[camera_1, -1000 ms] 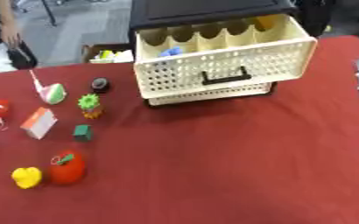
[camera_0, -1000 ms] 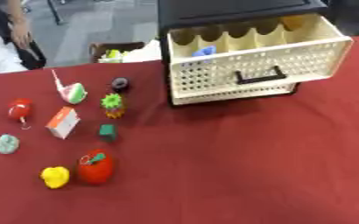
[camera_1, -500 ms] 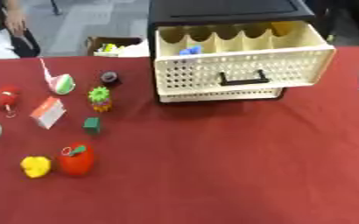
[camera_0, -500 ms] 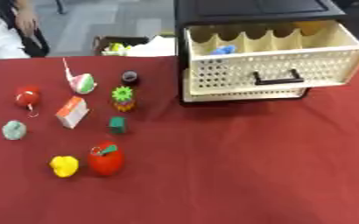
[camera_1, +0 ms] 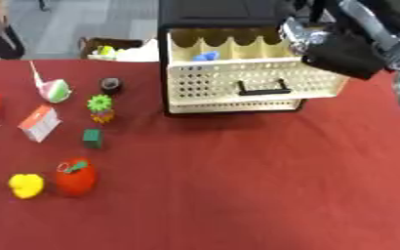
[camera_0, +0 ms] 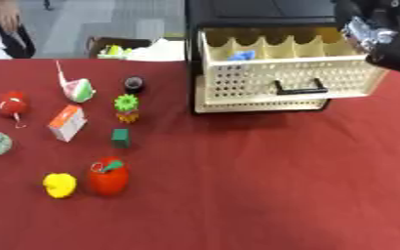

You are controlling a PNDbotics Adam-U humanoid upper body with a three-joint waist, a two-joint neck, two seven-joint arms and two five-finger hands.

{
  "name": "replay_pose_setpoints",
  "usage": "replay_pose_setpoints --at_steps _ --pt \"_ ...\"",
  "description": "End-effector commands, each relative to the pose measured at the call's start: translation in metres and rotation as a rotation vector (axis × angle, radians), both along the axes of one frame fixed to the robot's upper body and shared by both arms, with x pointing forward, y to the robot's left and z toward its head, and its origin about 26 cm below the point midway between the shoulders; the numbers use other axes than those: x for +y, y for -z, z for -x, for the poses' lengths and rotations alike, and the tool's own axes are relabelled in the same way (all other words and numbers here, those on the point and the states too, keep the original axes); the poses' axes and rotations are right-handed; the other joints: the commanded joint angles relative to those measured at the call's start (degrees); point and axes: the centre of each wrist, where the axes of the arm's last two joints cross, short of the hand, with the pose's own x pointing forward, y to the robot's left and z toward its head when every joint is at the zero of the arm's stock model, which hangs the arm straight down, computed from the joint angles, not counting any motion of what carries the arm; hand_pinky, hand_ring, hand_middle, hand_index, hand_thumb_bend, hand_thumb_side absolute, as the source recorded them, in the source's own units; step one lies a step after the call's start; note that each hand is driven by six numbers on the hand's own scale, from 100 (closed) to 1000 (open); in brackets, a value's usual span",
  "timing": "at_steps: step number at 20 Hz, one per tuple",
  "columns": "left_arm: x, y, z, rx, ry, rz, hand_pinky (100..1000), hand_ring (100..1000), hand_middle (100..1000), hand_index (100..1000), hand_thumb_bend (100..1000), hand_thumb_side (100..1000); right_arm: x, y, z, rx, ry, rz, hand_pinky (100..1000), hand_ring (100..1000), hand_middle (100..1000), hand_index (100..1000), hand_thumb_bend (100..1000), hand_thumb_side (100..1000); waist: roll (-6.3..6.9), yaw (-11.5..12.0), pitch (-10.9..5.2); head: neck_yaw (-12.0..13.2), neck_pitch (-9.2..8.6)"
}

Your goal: Pick up objects from table and place into drawer.

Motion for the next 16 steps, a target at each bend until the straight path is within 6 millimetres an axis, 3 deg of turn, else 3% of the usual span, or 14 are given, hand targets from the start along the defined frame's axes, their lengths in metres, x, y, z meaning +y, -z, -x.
replay_pose_setpoints --at_steps 1,13,16 --pt "0.001 -0.006 0.004 -0.019 0.002 -0.006 498 595 605 784 100 869 -0.002 -0.012 0.005 0.084 -0.002 0.090 180 467 521 740 100 926 -0.05 -0.1 -1.09 -0.5 -0.34" --pt "0.001 0.003 0.003 -0.006 0.016 0.000 493 591 601 781 100 842 -0.003 -0.007 0.006 0.322 -0.043 0.154 100 390 464 707 100 798 0.04 0.0 -0.85 -1.1 -1.07" --pt "0.000 0.005 0.003 0.006 0.021 -0.002 491 590 600 780 100 838 -0.004 -0.004 0.005 0.364 -0.044 0.155 100 370 445 700 100 810 0.04 0.0 -0.82 -1.1 -1.23"
